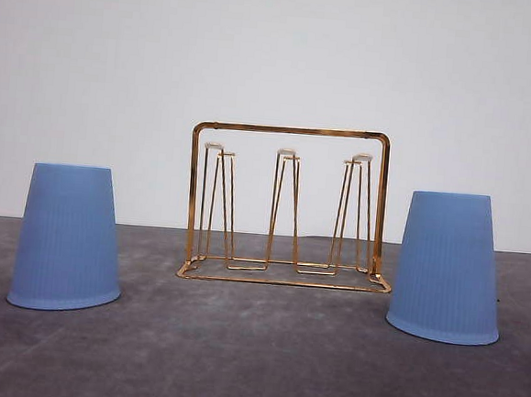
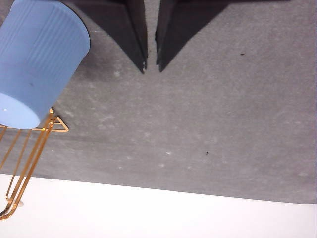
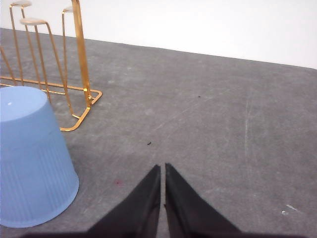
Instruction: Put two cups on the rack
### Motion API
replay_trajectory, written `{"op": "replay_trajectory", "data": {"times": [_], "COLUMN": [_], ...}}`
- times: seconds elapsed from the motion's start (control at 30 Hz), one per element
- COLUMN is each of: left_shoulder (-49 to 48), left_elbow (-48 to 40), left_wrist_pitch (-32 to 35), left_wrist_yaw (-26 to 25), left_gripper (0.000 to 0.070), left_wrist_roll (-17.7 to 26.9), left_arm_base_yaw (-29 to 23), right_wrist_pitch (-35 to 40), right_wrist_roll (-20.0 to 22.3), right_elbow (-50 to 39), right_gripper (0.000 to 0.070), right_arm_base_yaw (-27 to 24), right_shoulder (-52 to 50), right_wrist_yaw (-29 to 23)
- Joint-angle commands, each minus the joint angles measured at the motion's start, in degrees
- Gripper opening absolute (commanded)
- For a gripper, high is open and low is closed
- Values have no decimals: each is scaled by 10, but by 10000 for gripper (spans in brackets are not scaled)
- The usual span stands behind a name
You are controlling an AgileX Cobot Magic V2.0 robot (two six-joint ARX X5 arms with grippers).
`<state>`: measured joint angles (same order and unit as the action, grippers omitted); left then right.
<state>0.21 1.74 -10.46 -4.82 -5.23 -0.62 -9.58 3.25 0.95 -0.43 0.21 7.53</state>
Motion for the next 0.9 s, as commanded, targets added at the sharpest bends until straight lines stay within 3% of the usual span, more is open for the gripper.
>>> {"op": "replay_trajectory", "data": {"times": [0.0,0.47,0.67,0.87], "left_shoulder": [0,0,0,1], "left_elbow": [-8,-8,-8,16], "left_wrist_pitch": [-3,-3,0,10], "left_wrist_yaw": [-1,-1,-1,-1], "left_gripper": [15,15,15,12], "left_wrist_roll": [0,0,-6,-78], "left_arm_base_yaw": [0,0,0,1], "right_wrist_pitch": [6,6,11,36], "right_wrist_roll": [5,3,-44,-143], "right_elbow": [-3,-3,-3,9], "right_gripper": [14,14,14,6], "right_arm_base_yaw": [0,0,0,0], "right_shoulder": [0,0,0,0], "right_wrist_yaw": [-1,0,10,15]}}
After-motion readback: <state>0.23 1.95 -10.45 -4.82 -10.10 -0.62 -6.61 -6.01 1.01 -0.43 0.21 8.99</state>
